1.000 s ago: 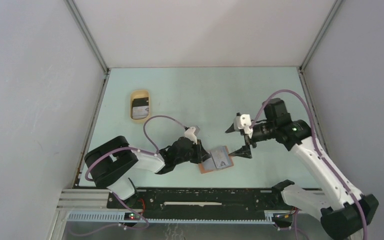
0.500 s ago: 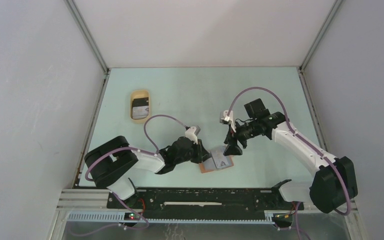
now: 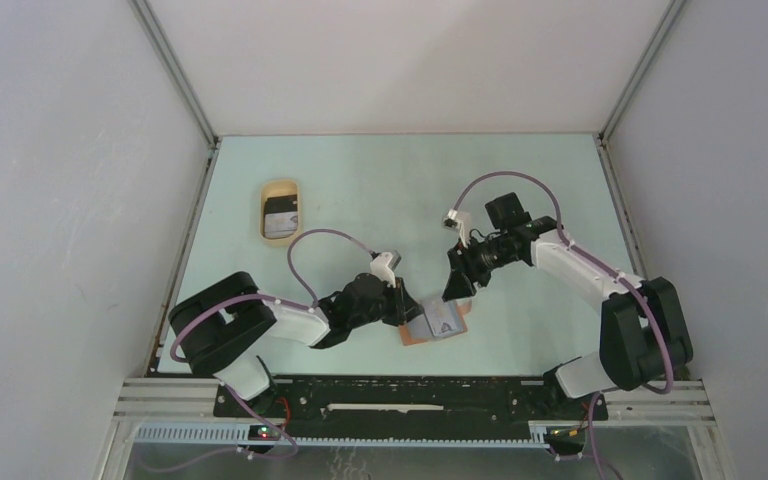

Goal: Put the credit cards into the card holder
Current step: Open the card holder at the center of the board.

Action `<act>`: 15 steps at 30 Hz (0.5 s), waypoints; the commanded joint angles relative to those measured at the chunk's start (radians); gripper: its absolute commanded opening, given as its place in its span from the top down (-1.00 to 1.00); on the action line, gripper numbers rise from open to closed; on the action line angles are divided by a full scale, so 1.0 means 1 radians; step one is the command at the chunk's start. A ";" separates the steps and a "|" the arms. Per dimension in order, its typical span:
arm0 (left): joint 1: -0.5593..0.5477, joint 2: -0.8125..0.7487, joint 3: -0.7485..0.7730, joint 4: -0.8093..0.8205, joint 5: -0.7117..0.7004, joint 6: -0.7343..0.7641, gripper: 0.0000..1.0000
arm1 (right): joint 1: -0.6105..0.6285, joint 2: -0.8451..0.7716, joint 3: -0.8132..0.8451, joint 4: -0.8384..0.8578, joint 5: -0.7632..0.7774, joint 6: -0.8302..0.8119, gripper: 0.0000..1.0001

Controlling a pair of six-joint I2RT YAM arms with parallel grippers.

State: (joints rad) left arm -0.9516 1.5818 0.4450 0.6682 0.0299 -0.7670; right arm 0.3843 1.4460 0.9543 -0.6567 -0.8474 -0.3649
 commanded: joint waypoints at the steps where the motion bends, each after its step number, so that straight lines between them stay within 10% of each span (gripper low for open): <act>1: -0.003 -0.015 -0.019 0.030 -0.016 0.021 0.63 | -0.018 0.039 0.025 0.048 -0.009 0.128 -0.18; 15: -0.007 -0.001 -0.020 0.030 -0.027 0.018 0.64 | -0.058 0.241 0.044 0.048 -0.012 0.257 -0.05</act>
State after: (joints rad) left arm -0.9535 1.5822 0.4450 0.6704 0.0269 -0.7670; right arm 0.3374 1.6501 0.9569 -0.6167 -0.8516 -0.1734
